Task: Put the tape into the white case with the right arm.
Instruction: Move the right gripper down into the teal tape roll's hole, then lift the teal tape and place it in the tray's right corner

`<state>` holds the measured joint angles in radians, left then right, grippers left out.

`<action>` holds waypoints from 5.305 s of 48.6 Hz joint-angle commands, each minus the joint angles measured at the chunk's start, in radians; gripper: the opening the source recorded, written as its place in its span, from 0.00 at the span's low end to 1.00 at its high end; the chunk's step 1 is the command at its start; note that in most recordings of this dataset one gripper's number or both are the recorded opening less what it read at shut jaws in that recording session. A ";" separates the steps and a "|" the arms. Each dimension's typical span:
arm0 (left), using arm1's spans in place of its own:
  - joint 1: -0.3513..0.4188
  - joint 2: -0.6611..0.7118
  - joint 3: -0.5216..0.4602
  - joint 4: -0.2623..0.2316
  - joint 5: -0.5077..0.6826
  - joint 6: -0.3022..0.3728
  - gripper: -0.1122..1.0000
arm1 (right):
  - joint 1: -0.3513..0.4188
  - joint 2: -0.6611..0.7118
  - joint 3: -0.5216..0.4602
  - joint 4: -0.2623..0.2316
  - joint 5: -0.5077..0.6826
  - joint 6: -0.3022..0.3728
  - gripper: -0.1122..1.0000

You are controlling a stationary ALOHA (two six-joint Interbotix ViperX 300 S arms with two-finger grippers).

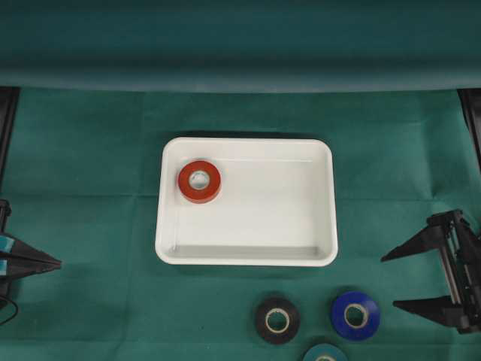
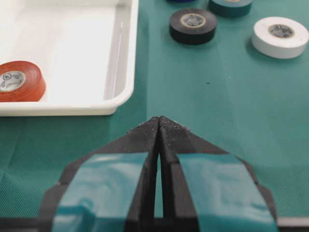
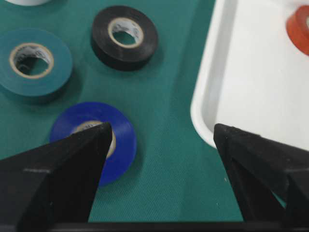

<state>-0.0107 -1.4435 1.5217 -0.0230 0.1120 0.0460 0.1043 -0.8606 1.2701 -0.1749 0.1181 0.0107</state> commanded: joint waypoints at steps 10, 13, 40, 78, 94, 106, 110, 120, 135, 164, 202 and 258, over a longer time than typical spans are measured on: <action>-0.002 0.011 -0.012 -0.002 -0.011 0.000 0.10 | 0.035 0.095 -0.080 0.003 -0.012 0.003 0.72; -0.002 0.009 -0.012 -0.002 -0.011 0.002 0.10 | 0.049 0.126 -0.092 0.003 -0.012 0.003 0.72; -0.002 0.009 -0.012 -0.002 -0.011 0.000 0.10 | 0.146 0.436 -0.252 0.029 -0.078 0.046 0.72; -0.002 0.009 -0.011 -0.002 -0.011 0.000 0.10 | 0.187 0.695 -0.345 0.025 -0.100 0.061 0.72; -0.002 0.009 -0.012 -0.002 -0.009 0.000 0.10 | 0.179 0.813 -0.385 0.025 -0.100 0.061 0.72; -0.002 0.009 -0.012 -0.002 -0.011 0.000 0.10 | 0.173 0.870 -0.410 0.025 -0.120 0.061 0.72; -0.002 0.009 -0.012 0.000 -0.011 0.000 0.10 | 0.172 0.881 -0.414 0.025 -0.123 0.063 0.72; -0.002 0.009 -0.011 -0.002 -0.011 0.000 0.10 | 0.172 0.885 -0.416 0.023 -0.117 0.064 0.71; -0.002 0.009 -0.012 -0.002 -0.011 0.000 0.10 | 0.172 0.887 -0.413 0.026 -0.075 0.077 0.14; -0.002 0.009 -0.012 -0.002 -0.011 0.000 0.10 | 0.172 0.792 -0.486 0.018 0.083 0.187 0.10; -0.002 0.009 -0.012 -0.002 -0.011 0.000 0.10 | 0.061 0.715 -0.549 -0.031 0.198 0.187 0.10; -0.002 0.009 -0.012 -0.002 -0.011 0.000 0.10 | -0.511 0.729 -0.529 -0.212 0.089 0.189 0.10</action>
<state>-0.0107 -1.4419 1.5232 -0.0230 0.1120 0.0460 -0.4019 -0.1304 0.7532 -0.3743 0.2255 0.1963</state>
